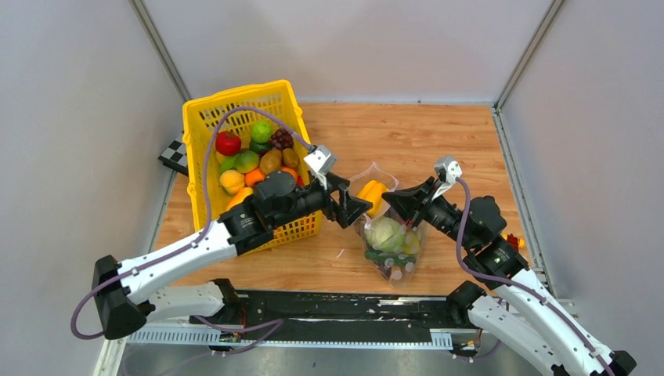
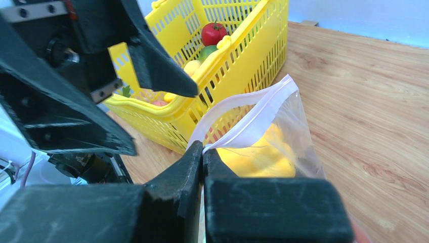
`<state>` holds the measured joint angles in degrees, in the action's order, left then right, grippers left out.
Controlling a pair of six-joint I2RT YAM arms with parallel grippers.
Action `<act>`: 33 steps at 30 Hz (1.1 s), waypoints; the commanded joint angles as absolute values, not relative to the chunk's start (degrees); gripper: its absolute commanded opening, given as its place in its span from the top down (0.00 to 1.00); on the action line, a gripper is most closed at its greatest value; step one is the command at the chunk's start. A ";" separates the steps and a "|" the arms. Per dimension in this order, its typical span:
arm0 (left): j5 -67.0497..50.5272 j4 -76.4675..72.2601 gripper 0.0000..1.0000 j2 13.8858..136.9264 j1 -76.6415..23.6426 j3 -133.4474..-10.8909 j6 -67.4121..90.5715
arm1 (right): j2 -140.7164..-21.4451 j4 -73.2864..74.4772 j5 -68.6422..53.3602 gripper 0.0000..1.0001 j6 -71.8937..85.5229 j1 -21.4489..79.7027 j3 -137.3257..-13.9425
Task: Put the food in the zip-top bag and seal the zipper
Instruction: Place the fake vegetable in the zipper food storage bag, then move the bin to the center of the board.
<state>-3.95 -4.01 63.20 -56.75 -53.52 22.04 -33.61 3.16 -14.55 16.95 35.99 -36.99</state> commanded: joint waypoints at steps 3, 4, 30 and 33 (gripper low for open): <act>-5.24 4.54 0.00 55.55 -57.17 -52.56 17.98 | -33.32 1.00 -12.88 0.97 16.17 36.15 -38.03; -5.97 5.94 0.00 54.62 -57.18 -51.99 17.65 | -33.19 1.48 -12.76 0.97 16.00 36.16 -38.05; 20.66 31.54 0.00 56.80 -49.92 -53.09 15.57 | -33.66 2.38 -12.31 0.97 15.96 36.17 -38.48; 18.81 28.74 0.00 58.19 -49.28 -53.05 14.03 | -33.68 2.20 -12.43 0.97 16.16 36.13 -38.41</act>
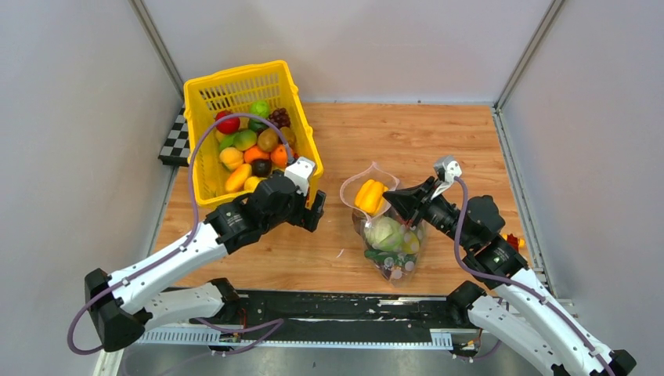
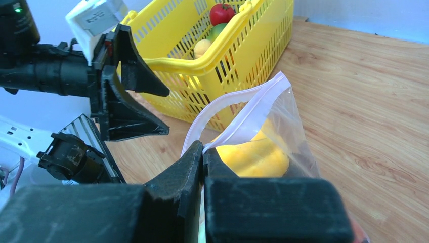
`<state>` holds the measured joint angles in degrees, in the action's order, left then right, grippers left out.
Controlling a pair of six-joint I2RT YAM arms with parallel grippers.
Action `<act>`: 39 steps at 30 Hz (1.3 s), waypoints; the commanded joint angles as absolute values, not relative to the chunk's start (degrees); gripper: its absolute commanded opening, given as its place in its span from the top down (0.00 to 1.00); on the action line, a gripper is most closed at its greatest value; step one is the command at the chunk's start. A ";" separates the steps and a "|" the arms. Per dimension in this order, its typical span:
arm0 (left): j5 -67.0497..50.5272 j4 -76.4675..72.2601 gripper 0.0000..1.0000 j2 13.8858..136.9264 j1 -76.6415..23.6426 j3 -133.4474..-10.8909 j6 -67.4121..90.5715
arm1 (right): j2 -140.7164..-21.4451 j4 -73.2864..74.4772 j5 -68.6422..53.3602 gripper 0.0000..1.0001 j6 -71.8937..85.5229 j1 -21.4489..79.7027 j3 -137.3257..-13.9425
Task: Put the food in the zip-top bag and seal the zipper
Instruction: Move the bin to the center of the board, then adjust the zipper food storage bag at the center of the board.
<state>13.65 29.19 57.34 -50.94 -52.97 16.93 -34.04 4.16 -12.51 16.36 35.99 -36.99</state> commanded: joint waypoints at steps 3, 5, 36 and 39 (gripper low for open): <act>17.27 25.87 0.00 60.64 -47.99 -53.11 13.91 | -33.82 2.07 -12.52 0.97 16.31 36.14 -38.32; 16.34 25.34 0.00 62.04 -47.21 -54.12 14.79 | -33.99 2.07 -13.01 0.97 16.55 36.17 -38.40; -6.94 11.05 0.00 41.55 -47.20 -48.95 18.60 | -38.07 25.40 -31.90 1.00 6.54 36.18 -55.08; -8.73 11.37 0.00 41.52 -47.20 -49.18 16.59 | -38.92 26.85 -38.23 1.00 4.81 36.13 -56.06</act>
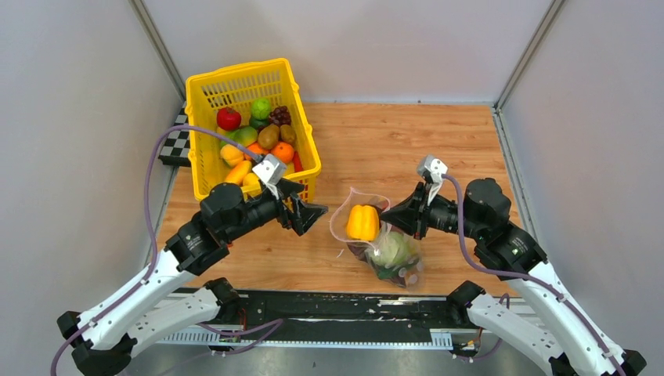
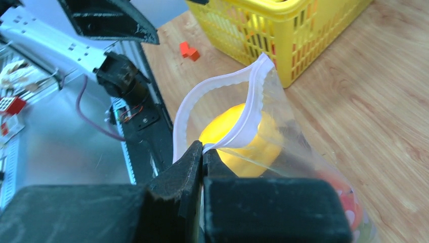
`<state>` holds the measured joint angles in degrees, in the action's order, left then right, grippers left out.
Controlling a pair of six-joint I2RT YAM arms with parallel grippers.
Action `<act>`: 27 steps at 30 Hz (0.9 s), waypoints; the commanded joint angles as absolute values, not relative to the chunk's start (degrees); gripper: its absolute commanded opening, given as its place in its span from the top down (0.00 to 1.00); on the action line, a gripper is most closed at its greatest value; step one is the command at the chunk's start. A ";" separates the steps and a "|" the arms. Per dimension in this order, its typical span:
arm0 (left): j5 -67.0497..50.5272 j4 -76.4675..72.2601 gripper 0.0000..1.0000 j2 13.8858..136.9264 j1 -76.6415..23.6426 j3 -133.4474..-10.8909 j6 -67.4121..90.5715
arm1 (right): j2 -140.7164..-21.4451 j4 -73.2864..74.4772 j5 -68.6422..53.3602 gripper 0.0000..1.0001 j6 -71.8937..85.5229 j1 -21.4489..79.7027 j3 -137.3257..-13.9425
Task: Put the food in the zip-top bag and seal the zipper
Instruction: Adjust the zipper food storage bag at the center of the board.
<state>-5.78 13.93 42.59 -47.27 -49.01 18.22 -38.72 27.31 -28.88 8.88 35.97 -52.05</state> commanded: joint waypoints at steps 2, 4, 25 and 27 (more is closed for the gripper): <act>-9.08 11.39 0.00 42.36 -47.20 -49.80 15.59 | -38.92 26.21 -39.60 1.00 4.40 36.17 -56.07; -10.55 11.13 0.00 43.88 -47.20 -50.65 14.68 | -39.35 26.22 -42.41 1.00 3.18 36.14 -56.86; -22.77 14.20 0.14 51.97 -47.20 -56.58 1.78 | -51.03 30.66 -52.00 1.00 -4.62 36.20 -64.76; -23.66 16.85 0.15 54.72 -47.20 -58.92 0.16 | -51.65 30.56 -53.47 1.00 -5.00 36.13 -65.54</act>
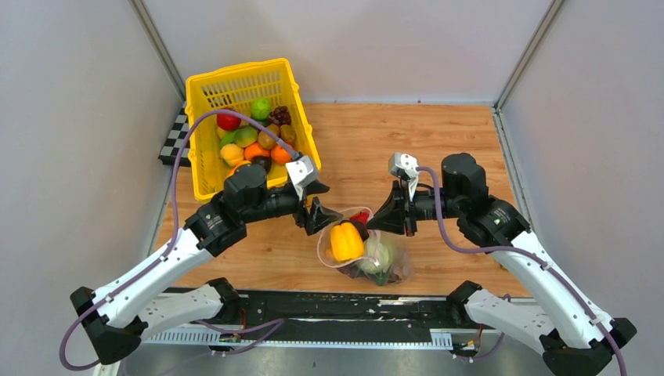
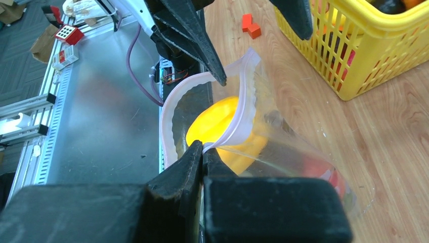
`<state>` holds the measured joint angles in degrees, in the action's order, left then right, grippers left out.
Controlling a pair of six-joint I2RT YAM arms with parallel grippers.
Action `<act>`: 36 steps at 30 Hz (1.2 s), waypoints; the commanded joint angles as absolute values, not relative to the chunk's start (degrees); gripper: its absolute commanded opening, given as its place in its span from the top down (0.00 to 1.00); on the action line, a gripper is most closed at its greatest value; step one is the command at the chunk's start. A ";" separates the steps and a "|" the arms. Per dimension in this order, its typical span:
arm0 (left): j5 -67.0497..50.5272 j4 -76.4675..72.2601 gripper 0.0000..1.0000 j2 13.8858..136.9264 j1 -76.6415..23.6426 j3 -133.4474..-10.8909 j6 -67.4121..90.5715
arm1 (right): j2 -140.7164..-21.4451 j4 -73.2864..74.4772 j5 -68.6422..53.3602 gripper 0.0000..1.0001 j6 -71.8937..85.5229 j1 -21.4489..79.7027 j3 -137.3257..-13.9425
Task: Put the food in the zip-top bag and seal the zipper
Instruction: Adjust the zipper food storage bag at the center of the board.
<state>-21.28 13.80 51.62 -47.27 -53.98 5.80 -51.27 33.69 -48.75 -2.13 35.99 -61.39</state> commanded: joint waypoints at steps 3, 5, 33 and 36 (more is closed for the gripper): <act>-26.31 20.44 0.18 57.76 -47.26 -61.27 -4.46 | -52.41 31.50 -54.91 1.00 -5.75 36.12 -66.70; -27.87 20.94 0.22 58.70 -47.33 -61.91 -5.26 | -52.52 31.83 -55.38 0.99 -6.20 36.17 -67.03; -6.76 5.69 1.00 54.06 -48.96 -54.05 22.55 | -28.46 18.72 -31.08 0.29 2.08 36.13 -46.19; -5.16 5.64 1.00 53.96 -48.96 -54.58 24.40 | -23.16 12.97 -33.98 0.29 3.62 36.25 -39.52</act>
<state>-9.23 10.50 55.59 -48.80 -53.60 19.22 -27.77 23.79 -33.47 0.01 35.99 -44.84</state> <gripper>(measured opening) 0.009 0.706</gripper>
